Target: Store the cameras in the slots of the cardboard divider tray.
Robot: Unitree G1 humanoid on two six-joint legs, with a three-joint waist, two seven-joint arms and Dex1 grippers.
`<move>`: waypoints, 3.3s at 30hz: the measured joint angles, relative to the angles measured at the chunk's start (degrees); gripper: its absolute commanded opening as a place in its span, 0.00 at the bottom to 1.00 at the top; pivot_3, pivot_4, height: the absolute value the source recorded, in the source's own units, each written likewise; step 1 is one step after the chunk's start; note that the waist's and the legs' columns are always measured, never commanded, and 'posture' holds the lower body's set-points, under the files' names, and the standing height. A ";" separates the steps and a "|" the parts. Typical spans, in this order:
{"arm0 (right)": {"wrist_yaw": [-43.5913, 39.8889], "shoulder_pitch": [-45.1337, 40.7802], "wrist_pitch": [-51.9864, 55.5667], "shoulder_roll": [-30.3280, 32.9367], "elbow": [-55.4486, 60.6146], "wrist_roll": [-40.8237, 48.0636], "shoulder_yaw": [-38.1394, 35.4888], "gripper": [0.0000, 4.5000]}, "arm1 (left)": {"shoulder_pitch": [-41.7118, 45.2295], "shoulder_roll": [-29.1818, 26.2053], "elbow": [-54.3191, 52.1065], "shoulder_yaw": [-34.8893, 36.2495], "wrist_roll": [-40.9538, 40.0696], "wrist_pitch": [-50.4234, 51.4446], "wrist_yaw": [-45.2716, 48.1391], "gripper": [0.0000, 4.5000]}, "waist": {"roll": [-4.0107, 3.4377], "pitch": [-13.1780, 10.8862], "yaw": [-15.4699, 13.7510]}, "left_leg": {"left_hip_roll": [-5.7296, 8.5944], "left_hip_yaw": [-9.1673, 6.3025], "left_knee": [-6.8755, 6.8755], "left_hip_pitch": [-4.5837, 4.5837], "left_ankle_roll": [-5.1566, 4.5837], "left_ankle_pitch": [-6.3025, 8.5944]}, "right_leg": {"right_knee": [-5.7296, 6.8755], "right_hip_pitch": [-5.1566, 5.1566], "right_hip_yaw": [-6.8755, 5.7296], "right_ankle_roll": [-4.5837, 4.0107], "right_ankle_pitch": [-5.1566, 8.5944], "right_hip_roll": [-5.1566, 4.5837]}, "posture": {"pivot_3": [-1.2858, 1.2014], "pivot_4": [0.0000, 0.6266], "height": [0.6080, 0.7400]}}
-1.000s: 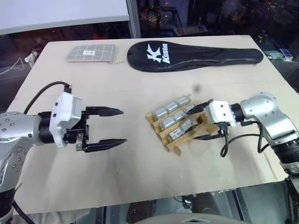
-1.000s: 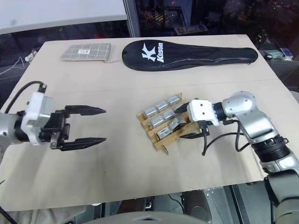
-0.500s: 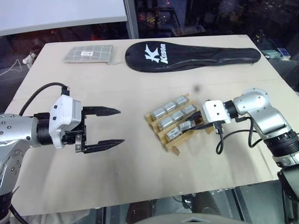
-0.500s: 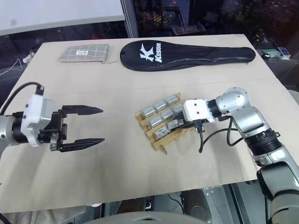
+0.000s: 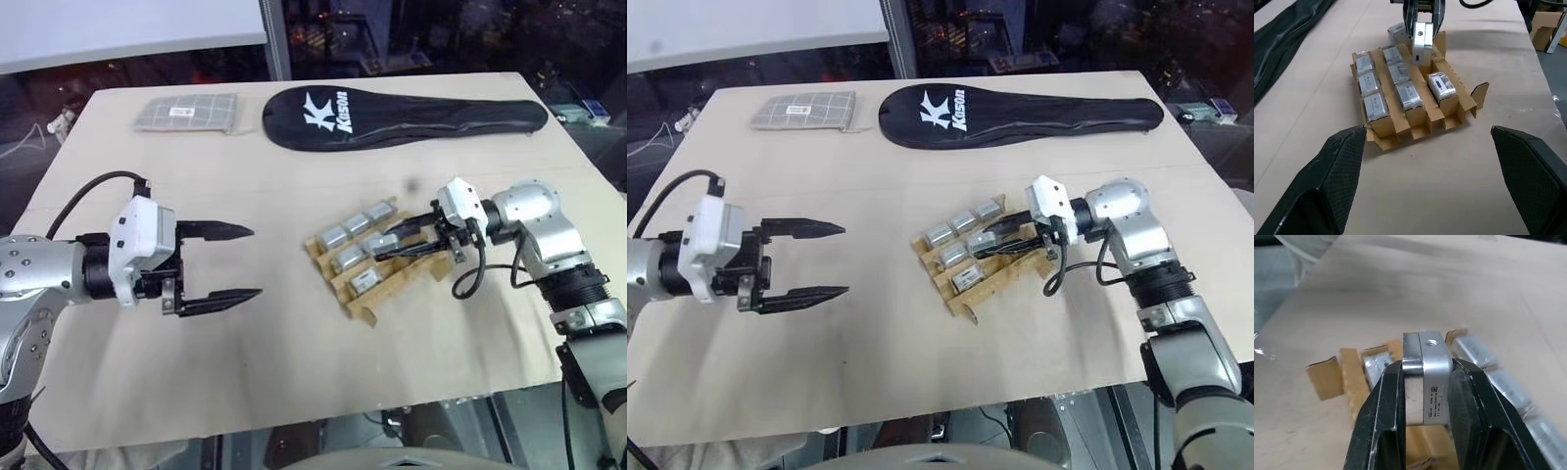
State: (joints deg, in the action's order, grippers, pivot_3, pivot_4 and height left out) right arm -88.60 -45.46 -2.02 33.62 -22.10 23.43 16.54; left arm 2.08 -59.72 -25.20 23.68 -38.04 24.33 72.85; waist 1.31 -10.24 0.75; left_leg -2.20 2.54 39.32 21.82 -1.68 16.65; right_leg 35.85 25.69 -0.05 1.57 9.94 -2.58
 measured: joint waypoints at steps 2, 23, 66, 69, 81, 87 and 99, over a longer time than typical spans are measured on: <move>-0.14 -1.84 -1.75 1.95 -1.99 1.99 3.34 0.15 | -0.19 -0.07 -0.07 0.16 -0.12 0.24 0.07 0.94 | -0.01 -0.01 0.08 | -0.01 0.00 -0.03 -0.02 0.00 0.00 | 0.00 0.00 0.00 0.00 0.01 0.00 | 0.52 0.24 1.00; -0.51 -8.06 -14.14 3.93 -10.64 11.57 19.70 0.15 | -7.63 -2.80 -3.46 9.97 -2.68 6.04 2.93 0.94 | -0.02 -0.01 0.05 | -0.04 0.01 -0.02 -0.07 0.01 0.00 | 0.03 -0.01 0.00 -0.02 0.01 0.00 | 0.52 0.24 1.00; -0.89 -9.75 -19.71 4.09 -20.21 8.19 23.29 0.99 | -5.95 -3.01 -2.82 9.23 -2.68 5.69 3.73 0.94 | -0.05 -0.03 0.05 | -0.04 0.03 -0.03 -0.04 0.01 0.00 | 0.02 0.02 0.01 -0.03 0.00 -0.01 | 0.52 0.24 1.00; -0.92 -9.66 -16.77 5.96 -18.05 8.71 20.30 0.99 | -4.13 -3.00 -2.73 7.25 -2.71 5.53 3.40 0.94 | -0.07 -0.04 -0.06 | -0.03 0.02 -0.03 -0.04 0.01 0.00 | 0.02 0.02 0.01 -0.03 0.00 -0.01 | 0.52 0.24 1.00; 20.20 4.29 1.24 14.22 -5.63 1.61 -3.70 0.99 | 1.25 -1.94 -0.35 0.36 -2.70 4.59 3.13 0.94 | -0.07 -0.04 -0.25 | 0.00 0.02 -0.04 0.03 0.02 0.00 | -0.01 0.03 0.02 0.00 0.00 -0.01 | 0.52 0.24 1.00; 37.23 17.66 20.63 14.28 11.53 0.64 -11.82 0.99 | 3.42 -1.70 1.38 -2.51 -2.52 2.93 3.31 0.94 | -0.05 -0.03 0.02 | -0.02 0.08 -0.04 -0.03 0.01 0.00 | 0.03 0.03 0.10 0.20 0.11 0.03 | 0.52 0.24 1.00; 50.94 22.75 31.87 5.30 21.19 -1.39 -15.05 0.99 | 6.49 -1.65 4.51 -6.31 -1.27 0.79 4.47 0.94 | -0.03 -0.01 -0.08 | 0.01 0.11 -0.03 0.01 0.00 0.01 | -0.01 0.03 0.17 0.23 0.13 0.05 | 0.52 0.24 1.00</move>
State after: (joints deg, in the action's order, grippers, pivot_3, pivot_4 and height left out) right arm -37.66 -22.70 29.84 38.92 -0.91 22.04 1.49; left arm 8.57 -61.36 -20.69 17.38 -39.31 25.12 77.32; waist 1.28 -10.25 0.66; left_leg -2.19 2.65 39.29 21.83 -1.69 16.65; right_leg 35.84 25.72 0.13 1.79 10.07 -2.53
